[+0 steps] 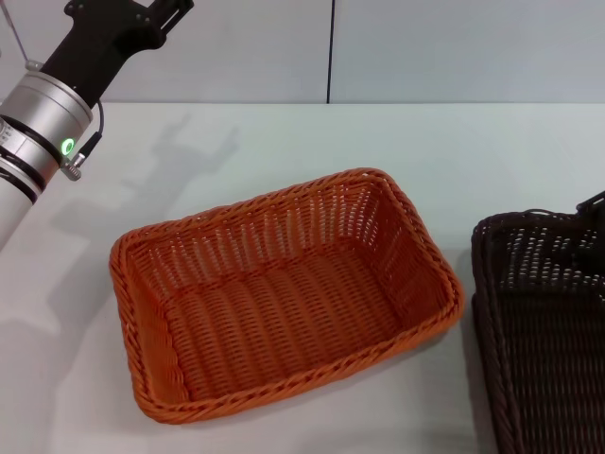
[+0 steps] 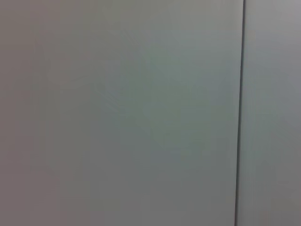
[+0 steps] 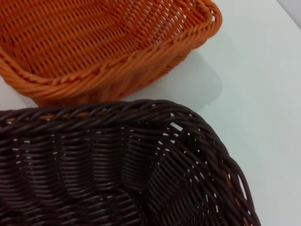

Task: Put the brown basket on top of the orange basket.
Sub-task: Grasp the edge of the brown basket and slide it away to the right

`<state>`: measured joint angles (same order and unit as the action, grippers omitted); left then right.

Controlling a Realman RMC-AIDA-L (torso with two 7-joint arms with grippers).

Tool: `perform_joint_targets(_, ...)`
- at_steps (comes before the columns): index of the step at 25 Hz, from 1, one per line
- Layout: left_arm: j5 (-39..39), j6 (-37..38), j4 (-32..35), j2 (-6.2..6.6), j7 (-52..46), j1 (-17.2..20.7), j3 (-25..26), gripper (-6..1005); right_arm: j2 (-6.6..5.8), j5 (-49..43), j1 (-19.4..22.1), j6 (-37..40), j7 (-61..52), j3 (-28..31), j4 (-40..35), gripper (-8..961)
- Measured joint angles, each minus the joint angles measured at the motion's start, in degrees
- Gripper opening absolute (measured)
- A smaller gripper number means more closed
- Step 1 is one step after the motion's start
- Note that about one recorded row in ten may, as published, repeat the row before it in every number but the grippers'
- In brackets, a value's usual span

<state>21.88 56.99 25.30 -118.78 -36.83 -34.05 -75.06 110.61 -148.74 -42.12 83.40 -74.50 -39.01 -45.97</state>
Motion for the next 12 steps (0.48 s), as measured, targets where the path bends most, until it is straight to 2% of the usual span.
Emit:
perform_joint_targets(6,0.0,0.3,-0.5,-0.05,-0.1,0.5,0.0,859,0.27,3.1,0.6,1.3,2.8,0.1,-0.8,373)
perform_joint_targets(12,-0.1,0.3,-0.5,0.07,-0.1,0.8,0.3,859,-0.34,3.4,0.6,7.6,4.5,0.7,-3.9,361)
